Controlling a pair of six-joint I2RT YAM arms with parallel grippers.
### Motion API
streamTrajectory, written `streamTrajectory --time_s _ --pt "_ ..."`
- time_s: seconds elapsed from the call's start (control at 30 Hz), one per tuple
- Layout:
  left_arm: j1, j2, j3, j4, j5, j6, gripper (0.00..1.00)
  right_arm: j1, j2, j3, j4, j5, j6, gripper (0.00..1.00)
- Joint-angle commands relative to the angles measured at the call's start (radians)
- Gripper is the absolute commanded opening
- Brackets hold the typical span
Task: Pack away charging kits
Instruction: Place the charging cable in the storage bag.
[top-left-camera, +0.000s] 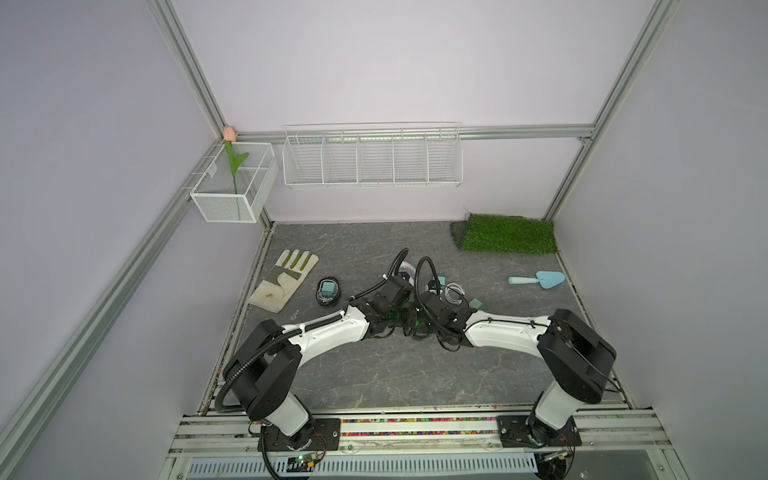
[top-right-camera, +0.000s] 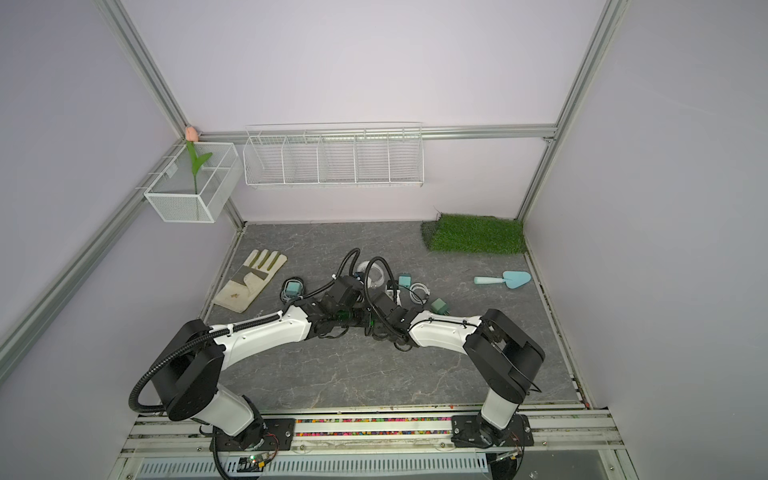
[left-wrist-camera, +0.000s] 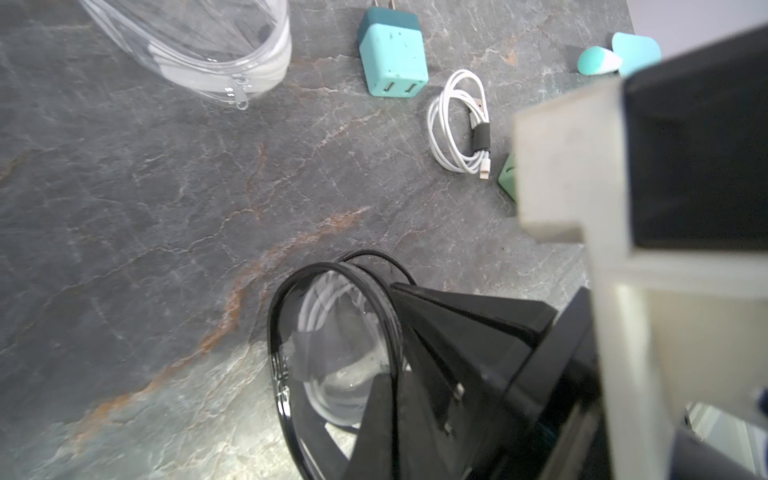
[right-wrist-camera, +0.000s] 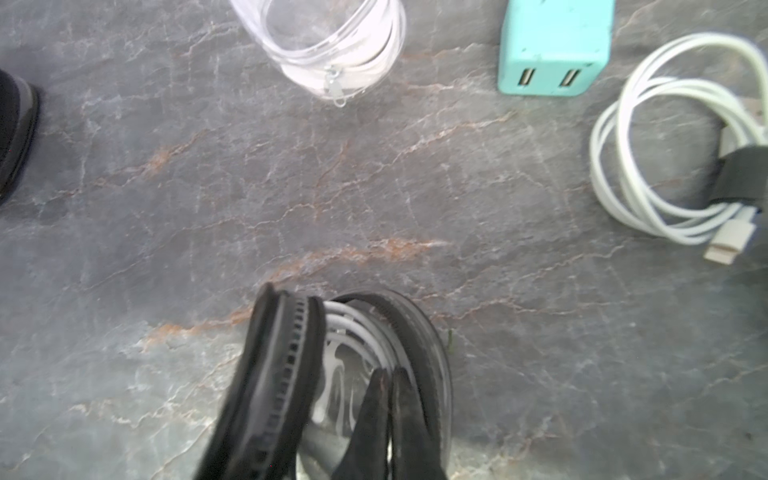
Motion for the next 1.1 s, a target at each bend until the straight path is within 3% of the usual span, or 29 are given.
streamTrajectory --time_s 0.0,0.13,0.43,0.67,1.07 --pt "-0.001 -0.029 0.027 -0.11 -0.139 -0.022 0.0 -0.005 0.024 -0.001 -0.046 0.091 0.019 0.06" --pt "-0.001 -0.031 0.04 -0.162 -0.199 -0.026 0.0 -0.008 0.036 0.005 -0.057 0.108 0.025 0.06" --pt "-0.002 -0.004 0.067 -0.077 -0.069 -0.017 0.0 0.0 0.085 0.005 0.078 -0.003 -0.015 0.06" --pt "-0.008 0.05 0.13 -0.106 -0.096 -0.024 0.0 0.0 0.036 -0.008 0.097 -0.007 -0.023 0.34" --pt "-0.008 0.079 0.147 -0.158 -0.169 -0.035 0.0 -0.034 -0.12 -0.202 0.349 -0.09 -0.05 0.48"
